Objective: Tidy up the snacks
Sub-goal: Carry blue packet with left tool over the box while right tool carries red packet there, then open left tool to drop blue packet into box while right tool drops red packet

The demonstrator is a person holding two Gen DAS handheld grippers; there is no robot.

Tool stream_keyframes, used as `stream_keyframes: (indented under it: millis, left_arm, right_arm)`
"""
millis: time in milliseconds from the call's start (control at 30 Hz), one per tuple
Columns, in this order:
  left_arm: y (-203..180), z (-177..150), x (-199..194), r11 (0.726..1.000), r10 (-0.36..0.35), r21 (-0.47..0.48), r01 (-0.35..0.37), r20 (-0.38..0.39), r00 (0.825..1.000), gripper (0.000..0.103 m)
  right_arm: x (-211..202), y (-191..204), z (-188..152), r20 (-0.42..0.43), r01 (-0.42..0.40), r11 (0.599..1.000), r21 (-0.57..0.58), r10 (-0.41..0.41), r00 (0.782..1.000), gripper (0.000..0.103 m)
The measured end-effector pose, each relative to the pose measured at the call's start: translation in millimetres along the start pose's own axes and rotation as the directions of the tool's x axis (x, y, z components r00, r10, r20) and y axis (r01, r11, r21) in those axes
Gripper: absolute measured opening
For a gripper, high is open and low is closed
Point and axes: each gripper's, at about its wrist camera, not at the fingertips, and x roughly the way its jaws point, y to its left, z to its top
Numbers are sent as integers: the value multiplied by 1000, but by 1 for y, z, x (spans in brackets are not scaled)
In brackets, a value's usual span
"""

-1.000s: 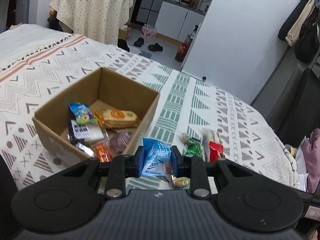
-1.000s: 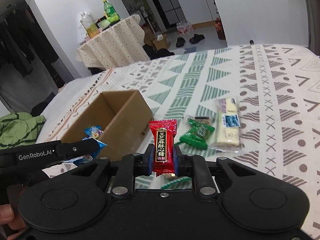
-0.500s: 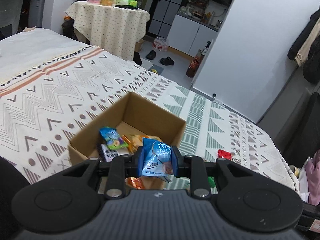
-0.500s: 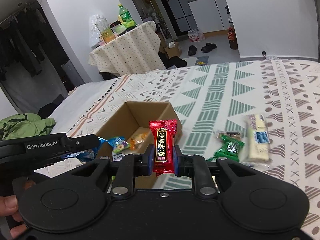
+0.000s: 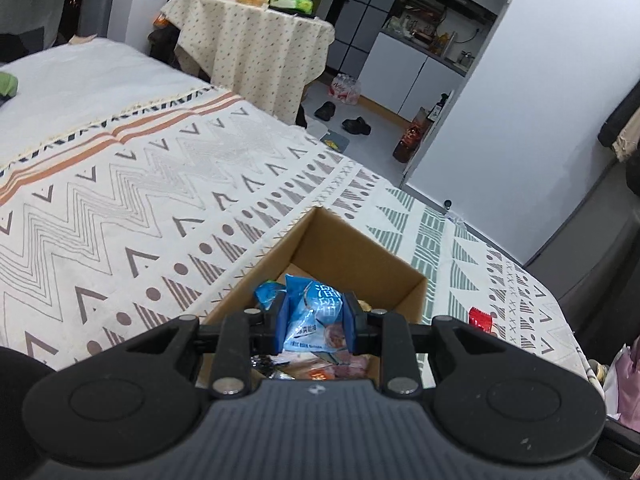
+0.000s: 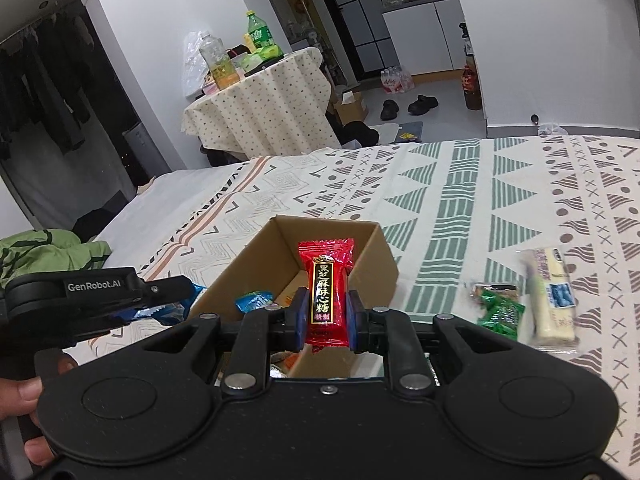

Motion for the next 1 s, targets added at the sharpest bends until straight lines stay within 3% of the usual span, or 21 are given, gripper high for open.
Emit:
stream_keyframes:
  millis: [200,333,433,700,800,1000]
  left_arm:
    - [15,3,17,1000,-14,-7,14,-61,998,27]
    - [18,9,20,1000,13,12,-12,-82,997,31]
    - [26,13,20,1000,11,-14,-12,-91,996,41]
    - [30,14,11,999,43,-4,-43,-76,996,79]
    - [27,13,8,998,62,5,-62,-78,995,86]
    - [22,7,3,994,111,25,-109,-99,989,88]
  right_arm:
    - [20,14,3,-25,-6,1000,-18,5,1000,19]
    - [29,25,6,-32,-7,999,-34,6,999,19]
    - [34,33,10,-21,-10,999,-45,9,1000,20]
    - [25,55,14,15,-9,993,-117,10,1000,49]
    - [23,51,13,-3,0,995,-101,0,1000,50]
    - [9,38,11,-17,19,998,-63,-20,1000,60]
